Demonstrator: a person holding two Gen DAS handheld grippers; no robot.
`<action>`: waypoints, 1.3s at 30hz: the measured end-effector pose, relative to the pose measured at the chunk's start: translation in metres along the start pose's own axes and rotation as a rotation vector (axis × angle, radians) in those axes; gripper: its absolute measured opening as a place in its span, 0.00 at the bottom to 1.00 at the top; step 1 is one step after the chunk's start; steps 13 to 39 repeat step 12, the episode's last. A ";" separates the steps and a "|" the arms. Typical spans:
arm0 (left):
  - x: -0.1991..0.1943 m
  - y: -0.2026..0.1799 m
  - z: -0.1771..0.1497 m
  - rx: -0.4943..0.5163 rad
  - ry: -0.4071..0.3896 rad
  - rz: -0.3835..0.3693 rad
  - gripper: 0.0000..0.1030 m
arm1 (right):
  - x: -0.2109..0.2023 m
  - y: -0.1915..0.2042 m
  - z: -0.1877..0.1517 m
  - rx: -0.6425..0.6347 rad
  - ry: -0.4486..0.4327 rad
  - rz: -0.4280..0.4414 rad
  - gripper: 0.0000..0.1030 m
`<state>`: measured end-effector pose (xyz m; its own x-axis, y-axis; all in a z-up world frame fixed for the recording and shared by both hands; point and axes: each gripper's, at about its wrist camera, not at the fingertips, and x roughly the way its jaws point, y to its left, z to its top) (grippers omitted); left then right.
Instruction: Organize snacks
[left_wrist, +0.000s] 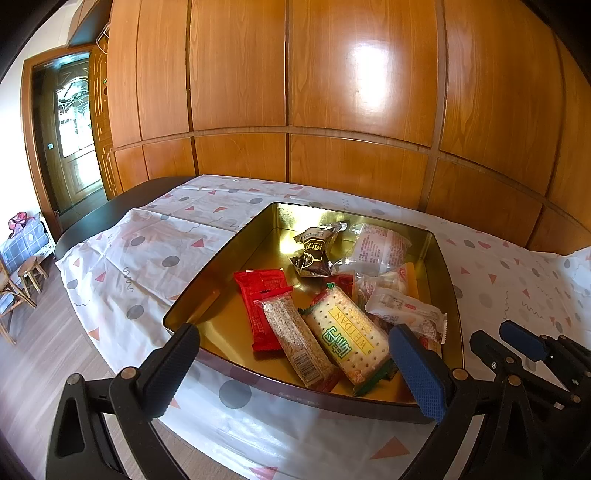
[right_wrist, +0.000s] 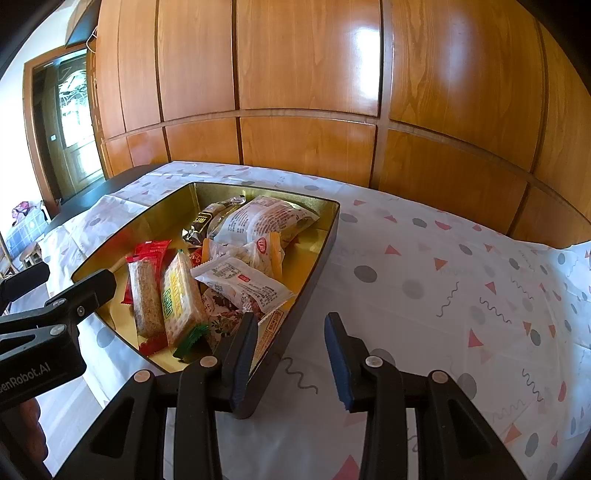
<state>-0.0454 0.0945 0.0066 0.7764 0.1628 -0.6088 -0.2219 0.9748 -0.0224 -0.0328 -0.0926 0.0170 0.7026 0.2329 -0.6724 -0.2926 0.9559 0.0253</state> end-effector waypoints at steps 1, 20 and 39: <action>0.000 0.000 0.000 0.000 0.000 0.000 1.00 | 0.000 0.000 0.000 -0.004 0.000 -0.001 0.37; -0.004 -0.001 -0.001 0.010 -0.031 -0.007 0.97 | -0.003 -0.006 0.001 0.004 -0.010 0.004 0.37; -0.004 -0.001 -0.001 0.010 -0.031 -0.007 0.97 | -0.003 -0.006 0.001 0.004 -0.010 0.004 0.37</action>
